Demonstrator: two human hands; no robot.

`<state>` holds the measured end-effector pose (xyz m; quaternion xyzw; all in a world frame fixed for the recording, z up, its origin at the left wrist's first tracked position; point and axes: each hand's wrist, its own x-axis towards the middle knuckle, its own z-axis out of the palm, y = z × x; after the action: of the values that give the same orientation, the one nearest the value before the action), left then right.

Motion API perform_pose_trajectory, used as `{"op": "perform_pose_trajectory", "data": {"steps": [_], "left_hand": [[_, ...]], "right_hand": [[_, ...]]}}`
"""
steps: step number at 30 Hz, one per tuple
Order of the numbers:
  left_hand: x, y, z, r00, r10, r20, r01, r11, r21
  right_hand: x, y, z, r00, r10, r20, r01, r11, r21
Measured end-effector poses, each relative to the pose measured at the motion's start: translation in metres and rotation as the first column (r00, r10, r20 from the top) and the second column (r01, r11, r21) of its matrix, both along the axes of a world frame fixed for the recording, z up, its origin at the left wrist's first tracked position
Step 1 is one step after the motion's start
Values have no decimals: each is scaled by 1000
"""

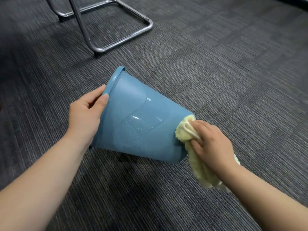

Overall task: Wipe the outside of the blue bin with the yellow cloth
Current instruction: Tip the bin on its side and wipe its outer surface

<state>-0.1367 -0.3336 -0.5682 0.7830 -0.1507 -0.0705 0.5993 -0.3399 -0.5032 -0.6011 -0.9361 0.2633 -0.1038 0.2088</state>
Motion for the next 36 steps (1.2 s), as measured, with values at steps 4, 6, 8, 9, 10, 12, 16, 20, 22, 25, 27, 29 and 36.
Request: {"op": "perform_pose_trajectory", "data": {"steps": [4, 6, 8, 9, 10, 12, 16, 20, 22, 25, 27, 29, 36], "left_hand": [[4, 3, -4, 1000, 15, -2, -15, 1000, 26], [5, 3, -4, 1000, -23, -4, 23, 998, 63], [6, 2, -1, 997, -72, -7, 73, 994, 79], [7, 3, 0, 996, -92, -6, 92, 993, 71], [7, 4, 1, 994, -107, -3, 107, 992, 59], [5, 10, 0, 992, -128, 8, 128, 991, 45], [-4, 25, -7, 979, -197, 43, 191, 974, 123], [-11, 24, -11, 974, -212, 75, 197, 966, 168], [-14, 19, -9, 970, -225, 94, 209, 966, 152], [-17, 12, -9, 964, -251, 90, 239, 962, 129], [-21, 7, -8, 957, -278, 85, 267, 956, 118], [-25, 3, -5, 948, -305, 94, 296, 950, 96], [-39, 0, 0, 913, -393, 110, 390, 920, 51]], "right_hand": [[1, 10, -3, 998, 48, -37, -49, 998, -36], [5, 5, -4, 999, 1, -44, -3, 998, -57], [9, -2, -4, 998, -50, -43, 47, 997, -65], [11, -5, -4, 996, -72, -47, 69, 996, -64], [12, -7, -4, 994, -90, -54, 87, 994, -62], [11, -10, -5, 991, -121, -64, 118, 991, -55], [6, -17, -7, 982, -174, -71, 171, 984, -38], [3, -21, -9, 978, -196, -78, 197, 980, 7], [0, -23, -5, 977, -196, -85, 200, 979, 35], [-3, -27, 11, 973, -227, -29, 229, 971, 76], [2, -26, 28, 961, -262, 90, 253, 962, 107], [15, -20, 46, 950, -249, 188, 230, 966, 118], [63, 5, 76, 973, -78, 217, 66, 996, 62]]}}
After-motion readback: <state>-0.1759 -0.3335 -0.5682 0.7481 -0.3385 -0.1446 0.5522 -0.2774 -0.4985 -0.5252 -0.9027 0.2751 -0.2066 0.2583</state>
